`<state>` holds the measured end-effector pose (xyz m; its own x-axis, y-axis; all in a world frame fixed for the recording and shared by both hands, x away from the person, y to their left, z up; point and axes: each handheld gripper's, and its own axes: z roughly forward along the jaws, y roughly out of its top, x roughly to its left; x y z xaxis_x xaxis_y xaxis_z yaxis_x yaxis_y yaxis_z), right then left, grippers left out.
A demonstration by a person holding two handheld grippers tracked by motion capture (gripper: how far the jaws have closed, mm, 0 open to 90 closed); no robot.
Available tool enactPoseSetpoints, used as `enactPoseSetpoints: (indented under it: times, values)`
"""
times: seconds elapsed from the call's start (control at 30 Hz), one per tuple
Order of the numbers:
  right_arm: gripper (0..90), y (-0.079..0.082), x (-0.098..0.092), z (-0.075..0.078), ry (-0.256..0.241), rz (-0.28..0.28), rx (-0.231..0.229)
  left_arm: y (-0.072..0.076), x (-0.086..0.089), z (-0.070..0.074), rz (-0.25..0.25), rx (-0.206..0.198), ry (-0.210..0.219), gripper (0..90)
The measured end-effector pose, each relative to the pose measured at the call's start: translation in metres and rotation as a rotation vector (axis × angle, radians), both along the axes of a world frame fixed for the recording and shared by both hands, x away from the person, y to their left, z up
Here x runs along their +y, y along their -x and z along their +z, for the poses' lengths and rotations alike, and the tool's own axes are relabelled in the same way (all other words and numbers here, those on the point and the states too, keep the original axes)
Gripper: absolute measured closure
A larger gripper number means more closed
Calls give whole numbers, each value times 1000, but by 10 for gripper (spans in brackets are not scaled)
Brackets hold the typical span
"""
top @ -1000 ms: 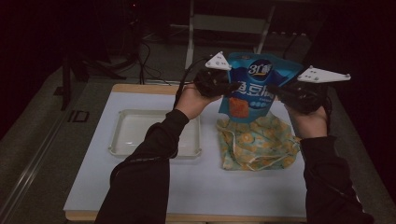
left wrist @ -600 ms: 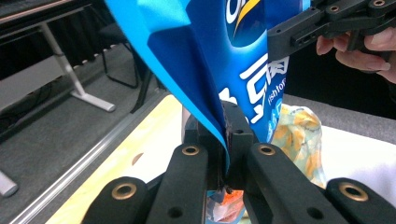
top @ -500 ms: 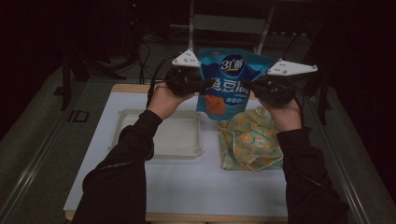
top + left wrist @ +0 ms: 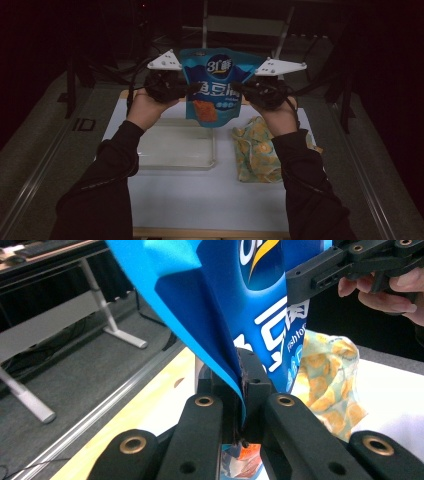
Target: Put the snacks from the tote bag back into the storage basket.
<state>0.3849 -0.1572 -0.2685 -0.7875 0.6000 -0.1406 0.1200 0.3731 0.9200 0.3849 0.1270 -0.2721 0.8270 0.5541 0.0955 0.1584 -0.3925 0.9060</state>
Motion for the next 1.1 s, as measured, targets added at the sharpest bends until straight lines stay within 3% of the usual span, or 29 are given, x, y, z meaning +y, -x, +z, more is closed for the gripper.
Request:
enactPoseSetpoints:
  times: [0.63,0.87,1.1]
  values:
    - [886,4,72,4,-3,83,-16,23,71,4,65,-4,5,893]
    - [886,3,89,-11,20,88,-7,22,86,-19,73,17,17,895]
    - [888,-4,96,-38,17,81,37,15,91,-45,75,40,-1,895]
